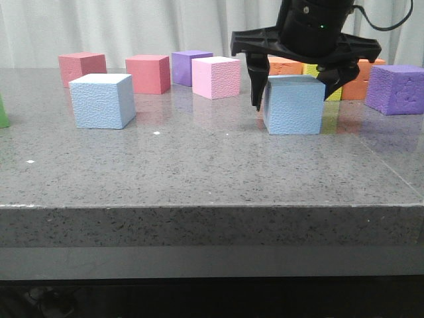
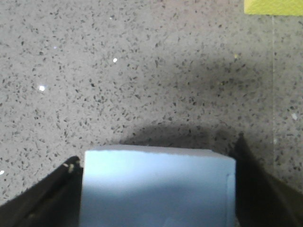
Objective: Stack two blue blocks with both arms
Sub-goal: 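Lower the right gripper over the light blue cube nearer the yellow cube, then grasp the light blue cube with the right gripper and slide it toward the center, then open the right gripper and raise it away from the cube, then lower the left gripper onto the other light blue cube, then lift the light blue cube with the left gripper onto the centered blue cube, then open the left gripper and raise it off the stack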
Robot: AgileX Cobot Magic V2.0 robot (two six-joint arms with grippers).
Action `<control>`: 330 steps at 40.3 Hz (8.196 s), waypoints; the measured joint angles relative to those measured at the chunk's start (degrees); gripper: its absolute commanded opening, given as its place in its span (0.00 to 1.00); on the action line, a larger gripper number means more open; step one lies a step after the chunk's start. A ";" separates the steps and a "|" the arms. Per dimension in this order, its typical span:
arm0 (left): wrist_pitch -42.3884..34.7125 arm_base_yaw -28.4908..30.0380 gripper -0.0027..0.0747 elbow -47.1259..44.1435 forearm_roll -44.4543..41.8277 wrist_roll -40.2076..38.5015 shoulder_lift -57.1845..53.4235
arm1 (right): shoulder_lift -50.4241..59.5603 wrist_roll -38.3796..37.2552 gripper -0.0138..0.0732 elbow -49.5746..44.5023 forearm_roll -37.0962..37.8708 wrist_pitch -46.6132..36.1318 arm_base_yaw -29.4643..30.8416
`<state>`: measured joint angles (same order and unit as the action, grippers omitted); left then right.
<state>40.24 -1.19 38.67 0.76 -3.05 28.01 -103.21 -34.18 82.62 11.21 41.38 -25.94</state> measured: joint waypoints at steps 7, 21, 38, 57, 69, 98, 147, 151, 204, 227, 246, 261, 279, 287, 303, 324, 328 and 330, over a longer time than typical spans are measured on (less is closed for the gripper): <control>0.00 0.00 0.67 0.00 0.00 0.00 0.00 | -0.09 -0.12 0.57 0.00 -0.10 -0.09 0.00; 0.00 0.00 0.67 0.00 0.00 0.09 0.00 | -0.09 -0.12 0.57 0.77 -1.28 1.60 0.00; -0.23 -0.60 0.67 0.00 0.00 0.09 0.00 | -2.92 -3.46 0.57 13.24 2.32 8.34 -9.95; -1.31 -5.71 0.67 0.00 -3.23 0.09 0.00 | -11.92 -14.77 0.78 20.99 8.72 11.58 -14.08; -1.31 -5.71 0.67 0.00 -3.23 0.09 0.00 | -12.04 -15.11 0.86 20.99 8.86 11.78 -13.81; -1.64 -5.71 0.67 0.00 -3.23 0.09 0.00 | 9.46 16.65 0.85 14.89 -4.03 16.24 -7.73; -6.61 -10.87 0.84 11.14 26.60 35.21 23.46 | 51.19 44.22 0.85 -31.43 -18.81 -4.56 1.15; -6.61 -16.67 0.84 14.71 24.45 35.63 28.11 | 51.19 44.26 0.85 -31.43 -18.81 -4.56 1.15; 4.97 -27.77 0.84 44.25 -20.31 -30.08 70.29 | 51.19 44.38 0.85 -31.43 -18.81 -4.46 1.15; -0.45 -25.98 0.58 44.33 -17.72 -30.08 75.79 | 51.19 44.38 0.85 -31.43 -18.81 -4.46 1.15; 7.38 -31.93 0.58 52.22 -18.46 -30.20 73.76 | 51.19 44.38 0.85 -31.43 -18.81 -4.46 1.15; 9.21 -42.40 0.58 58.51 -22.52 -34.09 73.37 | 51.19 44.38 0.85 -31.43 -18.81 -4.46 1.15; 15.18 -45.25 0.59 67.62 -24.04 -39.72 81.77 | 51.19 44.38 0.85 -31.43 -18.81 -4.46 1.15; 16.48 -45.25 0.69 69.04 -24.81 -41.42 83.64 | 51.19 44.38 0.85 -31.43 -18.81 -4.46 1.15; 17.17 -45.25 0.70 69.39 -27.45 -45.44 83.64 | 51.19 44.38 0.85 -31.43 -18.81 -4.46 1.15; 17.13 -46.12 0.86 69.39 -28.63 -46.89 83.06 | 51.19 44.38 0.85 -31.43 -18.81 -4.46 1.15; 17.37 -46.65 0.86 69.39 -28.63 -44.59 81.23 | 51.19 44.38 0.85 -31.43 -18.81 -4.46 1.15; 18.01 -46.88 0.86 69.39 -28.63 -42.74 79.98 | 51.19 44.38 0.85 -31.43 -18.81 -4.46 1.15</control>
<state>58.25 -48.07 108.06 -27.87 -45.79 107.99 -52.01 10.20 51.20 -7.60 36.92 -24.79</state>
